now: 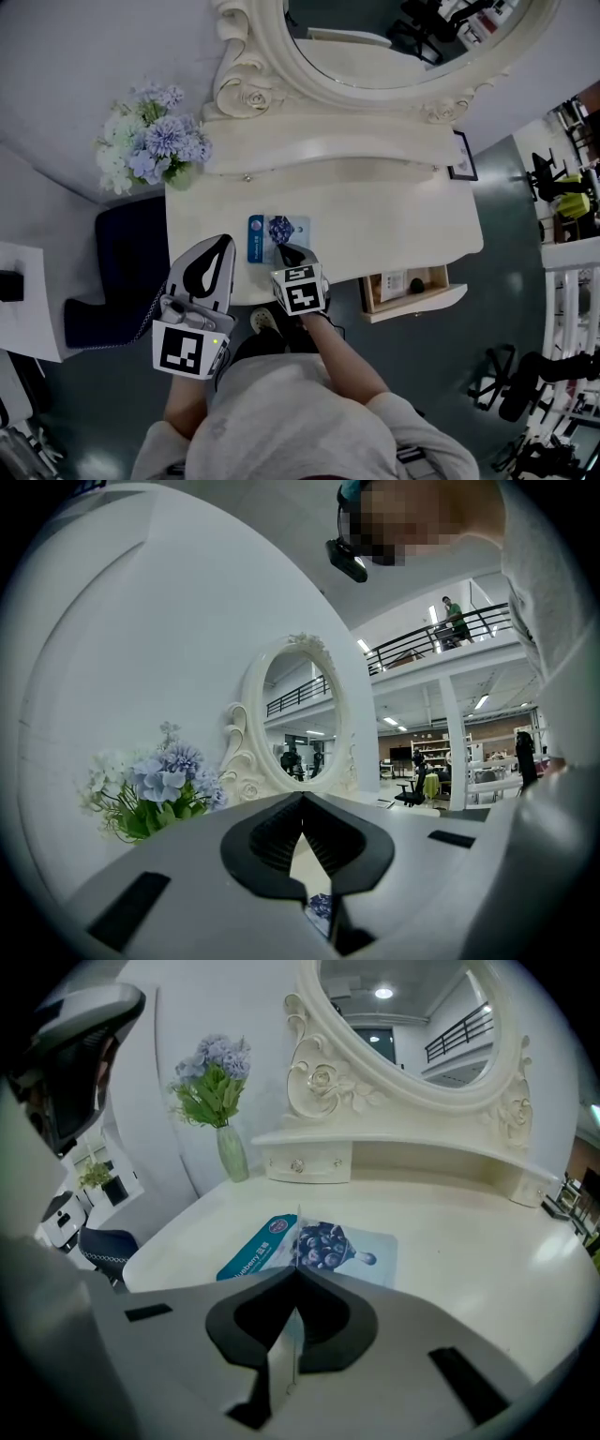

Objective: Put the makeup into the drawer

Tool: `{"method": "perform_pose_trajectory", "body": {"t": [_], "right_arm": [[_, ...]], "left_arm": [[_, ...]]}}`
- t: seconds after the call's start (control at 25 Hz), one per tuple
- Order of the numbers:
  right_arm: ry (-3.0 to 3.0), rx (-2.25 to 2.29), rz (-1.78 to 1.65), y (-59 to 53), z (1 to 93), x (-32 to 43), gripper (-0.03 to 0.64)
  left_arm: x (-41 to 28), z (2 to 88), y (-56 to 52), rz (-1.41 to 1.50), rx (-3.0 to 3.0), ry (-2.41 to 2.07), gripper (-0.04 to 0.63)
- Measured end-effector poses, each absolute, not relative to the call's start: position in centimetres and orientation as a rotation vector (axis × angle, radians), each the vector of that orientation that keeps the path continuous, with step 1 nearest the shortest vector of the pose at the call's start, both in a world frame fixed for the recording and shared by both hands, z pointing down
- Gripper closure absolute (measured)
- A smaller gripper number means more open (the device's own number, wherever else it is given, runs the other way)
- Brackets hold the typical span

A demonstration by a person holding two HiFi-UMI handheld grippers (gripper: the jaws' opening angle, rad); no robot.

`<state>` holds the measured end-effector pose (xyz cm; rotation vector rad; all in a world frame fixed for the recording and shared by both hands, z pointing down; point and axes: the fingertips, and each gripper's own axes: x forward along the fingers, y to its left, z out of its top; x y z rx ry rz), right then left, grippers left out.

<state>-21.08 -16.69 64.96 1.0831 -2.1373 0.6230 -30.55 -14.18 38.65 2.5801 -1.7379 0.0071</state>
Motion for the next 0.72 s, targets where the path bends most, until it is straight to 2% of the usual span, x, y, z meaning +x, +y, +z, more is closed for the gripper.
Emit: {"method": "perform_pose_trajectory", "body": {"t": [0.36,0.72], "right_arm": [[-2.378,1.165,0.724,-16.5,59.3,-18.1,0.595],[-2.546,1.298,0.719,-16.3,52.9,-11.2,0.595]], "left_arm": [[-27.4,38.1,-14.4,0.017,2.615,-1.717,0.581],[-21.2,37.1,-14.4,0.000,2.694,-1.628,0.581]]}}
